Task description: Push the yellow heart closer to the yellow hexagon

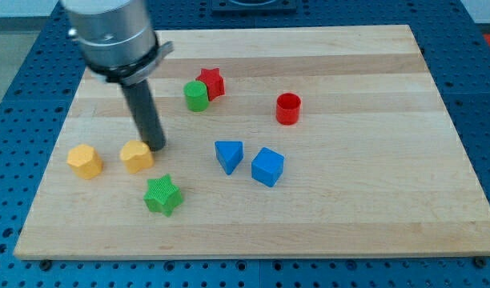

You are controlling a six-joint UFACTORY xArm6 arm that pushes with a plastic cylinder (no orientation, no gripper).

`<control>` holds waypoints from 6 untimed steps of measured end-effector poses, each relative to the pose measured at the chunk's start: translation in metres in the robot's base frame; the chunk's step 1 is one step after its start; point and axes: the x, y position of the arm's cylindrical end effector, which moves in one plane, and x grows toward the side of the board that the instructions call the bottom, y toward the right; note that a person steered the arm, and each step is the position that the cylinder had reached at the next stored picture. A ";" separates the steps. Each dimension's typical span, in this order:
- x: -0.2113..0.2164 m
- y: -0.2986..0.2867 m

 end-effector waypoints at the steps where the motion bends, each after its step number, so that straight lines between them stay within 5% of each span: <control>1: 0.000 0.032; 2: 0.016 0.058; 6: 0.025 -0.010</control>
